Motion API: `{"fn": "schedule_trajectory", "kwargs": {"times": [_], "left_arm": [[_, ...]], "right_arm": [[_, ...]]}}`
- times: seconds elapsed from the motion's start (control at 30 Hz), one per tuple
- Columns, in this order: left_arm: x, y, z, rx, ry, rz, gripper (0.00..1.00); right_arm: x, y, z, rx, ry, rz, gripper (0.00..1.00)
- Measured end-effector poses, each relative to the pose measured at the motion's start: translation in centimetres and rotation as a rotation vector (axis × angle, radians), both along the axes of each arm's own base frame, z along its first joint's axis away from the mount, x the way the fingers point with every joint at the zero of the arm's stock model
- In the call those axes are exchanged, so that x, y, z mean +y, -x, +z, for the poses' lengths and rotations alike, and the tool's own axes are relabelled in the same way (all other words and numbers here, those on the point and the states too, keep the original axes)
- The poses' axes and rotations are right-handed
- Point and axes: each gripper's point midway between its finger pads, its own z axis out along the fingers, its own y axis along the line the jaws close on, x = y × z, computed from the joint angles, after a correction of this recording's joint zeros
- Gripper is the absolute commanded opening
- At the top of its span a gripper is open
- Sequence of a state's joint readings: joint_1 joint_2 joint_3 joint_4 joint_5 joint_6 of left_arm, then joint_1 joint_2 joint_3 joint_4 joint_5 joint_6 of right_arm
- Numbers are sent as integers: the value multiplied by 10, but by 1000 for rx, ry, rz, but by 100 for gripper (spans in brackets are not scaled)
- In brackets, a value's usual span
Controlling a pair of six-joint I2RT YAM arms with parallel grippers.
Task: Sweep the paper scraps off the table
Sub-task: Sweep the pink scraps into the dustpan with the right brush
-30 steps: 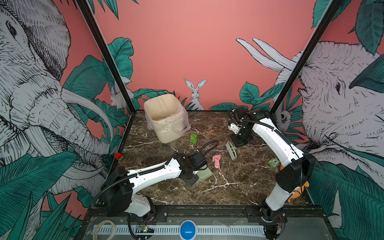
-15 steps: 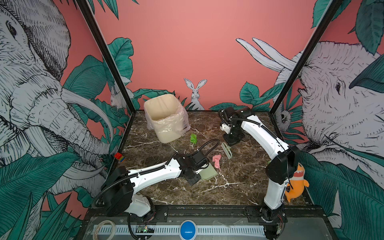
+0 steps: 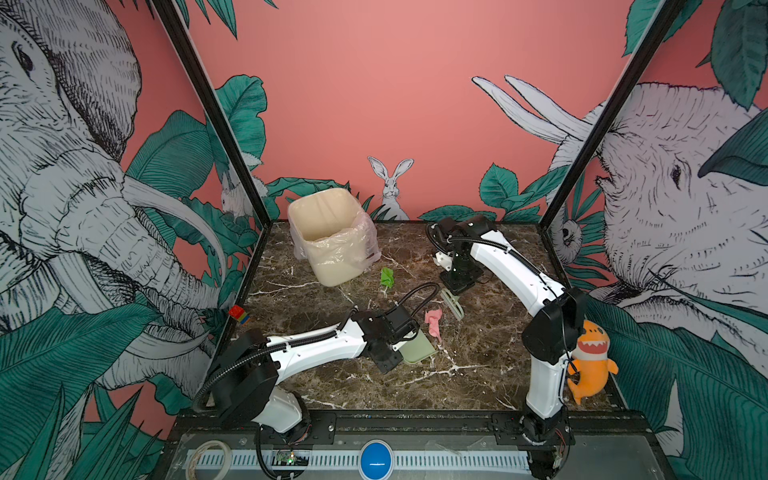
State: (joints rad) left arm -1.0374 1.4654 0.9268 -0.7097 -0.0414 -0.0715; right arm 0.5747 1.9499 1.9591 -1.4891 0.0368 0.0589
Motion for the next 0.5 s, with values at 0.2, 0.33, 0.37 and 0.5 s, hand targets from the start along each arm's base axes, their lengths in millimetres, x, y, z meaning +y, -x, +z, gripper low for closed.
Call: {"fn": "schedule_trajectory", "kwargs": {"times": [0.2,0.33,0.37,0.5], "left_arm": [[-1,-1,-4,3,-5,0,14],[-2,-3,-5,1,-3,5,14],[-2,-3,-6,0,-2,7,14],[1,-4,-9,4,-8,15,14]], "right_arm": [[9,5,-4,13,9,29,0],[13,9,-7,20,13,44,0],[14,9,-7,21,14,47,0],[18,13,-9,30,12,59,0]]}}
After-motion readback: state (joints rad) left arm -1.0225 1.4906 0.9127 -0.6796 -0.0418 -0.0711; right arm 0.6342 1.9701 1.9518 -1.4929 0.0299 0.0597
